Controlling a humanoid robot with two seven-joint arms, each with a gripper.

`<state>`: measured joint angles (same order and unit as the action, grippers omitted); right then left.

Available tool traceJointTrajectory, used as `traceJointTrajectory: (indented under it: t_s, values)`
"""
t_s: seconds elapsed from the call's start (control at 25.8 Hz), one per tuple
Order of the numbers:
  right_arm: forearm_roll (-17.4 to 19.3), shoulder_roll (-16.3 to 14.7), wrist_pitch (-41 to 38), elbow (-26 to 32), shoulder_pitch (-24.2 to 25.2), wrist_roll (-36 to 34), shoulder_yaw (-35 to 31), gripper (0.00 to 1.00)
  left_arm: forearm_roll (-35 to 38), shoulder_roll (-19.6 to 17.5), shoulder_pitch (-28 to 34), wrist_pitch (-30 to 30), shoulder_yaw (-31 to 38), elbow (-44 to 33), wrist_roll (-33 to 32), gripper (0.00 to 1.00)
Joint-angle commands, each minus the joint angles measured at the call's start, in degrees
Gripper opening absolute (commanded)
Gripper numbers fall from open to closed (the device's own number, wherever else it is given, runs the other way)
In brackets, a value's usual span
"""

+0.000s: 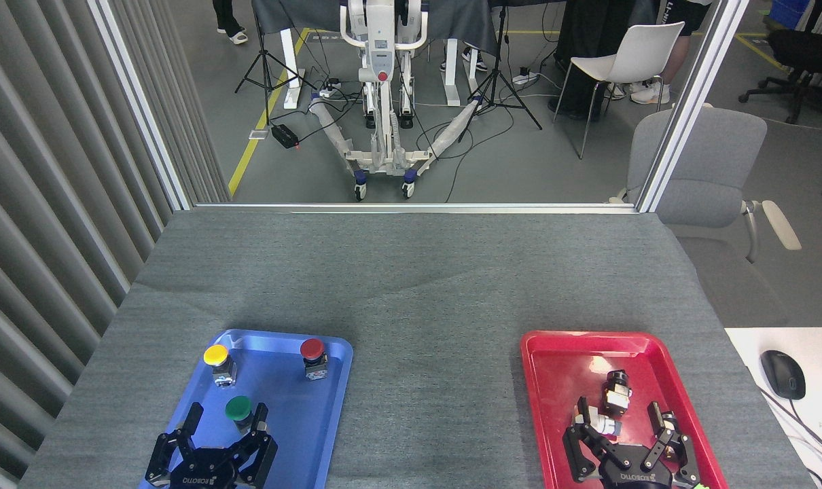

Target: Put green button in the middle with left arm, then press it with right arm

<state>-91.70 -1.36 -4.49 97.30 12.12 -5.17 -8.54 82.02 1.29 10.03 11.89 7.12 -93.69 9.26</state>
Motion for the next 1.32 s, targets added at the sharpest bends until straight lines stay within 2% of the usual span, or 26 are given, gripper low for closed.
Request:
traceJointTrajectory:
  t_s: [0.0,0.23,0.7,1.28]
  values:
    - [0.0,-0.7,-0.2,-0.4,0.3,-0.2,0.1,1.00,-0.1,0.0,0.1,0.1,0.0,0.1,0.5,1.00]
    - [0.1,-0.3,-4.7,-2.4,0.2,-1.2,0.1,1.00,-0.5,-0.1,0.1,0.4,0.0,-0.2,1.6,1.00]
    - [0.4,-0.3,-4.9,-1.8,1.1,-4.2,1.4,1.00,-0.5,-0.4,-0.1,0.4,0.0,0.3,1.5,1.00]
    - [0.4,-0.9,-4.7,-1.9,1.0,-4.3,1.4,1.00,-0.5,-0.4,0.2,0.4,0.0,0.4,1.6,1.00]
